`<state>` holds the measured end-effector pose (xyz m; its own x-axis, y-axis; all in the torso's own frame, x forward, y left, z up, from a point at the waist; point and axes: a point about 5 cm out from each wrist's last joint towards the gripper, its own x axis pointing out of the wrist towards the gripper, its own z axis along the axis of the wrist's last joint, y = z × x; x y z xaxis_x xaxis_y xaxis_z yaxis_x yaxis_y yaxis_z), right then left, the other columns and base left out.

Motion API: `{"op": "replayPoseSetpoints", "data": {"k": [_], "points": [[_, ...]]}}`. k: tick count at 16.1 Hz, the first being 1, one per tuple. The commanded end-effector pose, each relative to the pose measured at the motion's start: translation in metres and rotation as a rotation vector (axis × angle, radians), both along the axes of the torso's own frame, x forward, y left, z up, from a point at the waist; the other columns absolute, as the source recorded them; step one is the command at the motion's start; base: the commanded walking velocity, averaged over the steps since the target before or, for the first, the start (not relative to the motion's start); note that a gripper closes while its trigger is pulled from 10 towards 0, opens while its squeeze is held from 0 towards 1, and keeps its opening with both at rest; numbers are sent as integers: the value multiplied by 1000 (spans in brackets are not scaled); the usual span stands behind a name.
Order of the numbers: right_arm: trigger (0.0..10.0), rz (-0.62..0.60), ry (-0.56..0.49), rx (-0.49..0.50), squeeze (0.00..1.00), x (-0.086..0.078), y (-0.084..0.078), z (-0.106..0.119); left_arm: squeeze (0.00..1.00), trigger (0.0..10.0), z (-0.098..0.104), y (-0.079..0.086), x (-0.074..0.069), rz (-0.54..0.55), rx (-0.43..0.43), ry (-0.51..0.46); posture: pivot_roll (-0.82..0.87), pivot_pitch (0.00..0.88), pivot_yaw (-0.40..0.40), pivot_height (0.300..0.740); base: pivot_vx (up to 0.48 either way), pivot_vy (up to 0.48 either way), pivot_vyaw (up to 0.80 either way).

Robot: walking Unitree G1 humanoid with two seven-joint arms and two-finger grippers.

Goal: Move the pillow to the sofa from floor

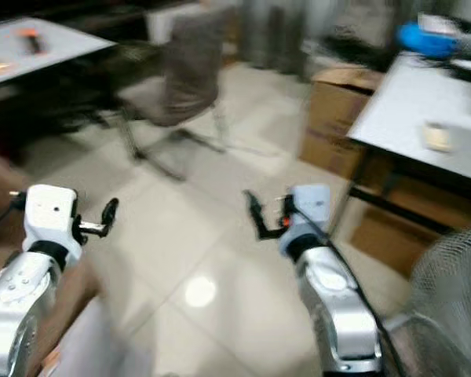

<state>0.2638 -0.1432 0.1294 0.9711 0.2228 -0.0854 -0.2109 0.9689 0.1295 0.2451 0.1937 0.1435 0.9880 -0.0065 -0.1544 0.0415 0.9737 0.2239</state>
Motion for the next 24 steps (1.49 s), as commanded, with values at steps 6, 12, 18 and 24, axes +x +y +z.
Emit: {"op": "replayPoseSetpoints", "data": {"k": [6, 12, 18, 24], "points": [[10000, -69, 17, -86, 1000, -6, -12, 0, 0, 10000, -3, -6, -2, -34, 31, -4, -168, 0, 65, 740, 0, -97, 800], [10000, -90, 4, -172, 1000, -5, -8, -1, 0, 10000, -4, -5, -9, -23, 34, -1, -151, 0, 48, 740, 0, -320, 533], [10000, 3, -18, -114, 0, -10, 0, 2, 0, 10000, -4, -3, -9, -1, 5, 7, -154, 0, 55, 740, 0, -276, 0], [10000, -39, -58, -220, 0, -3, -1, 3, 0, 10000, 5, 2, -8, 32, 80, -87, -140, 0, 49, 740, 0, 0, 606]]}}
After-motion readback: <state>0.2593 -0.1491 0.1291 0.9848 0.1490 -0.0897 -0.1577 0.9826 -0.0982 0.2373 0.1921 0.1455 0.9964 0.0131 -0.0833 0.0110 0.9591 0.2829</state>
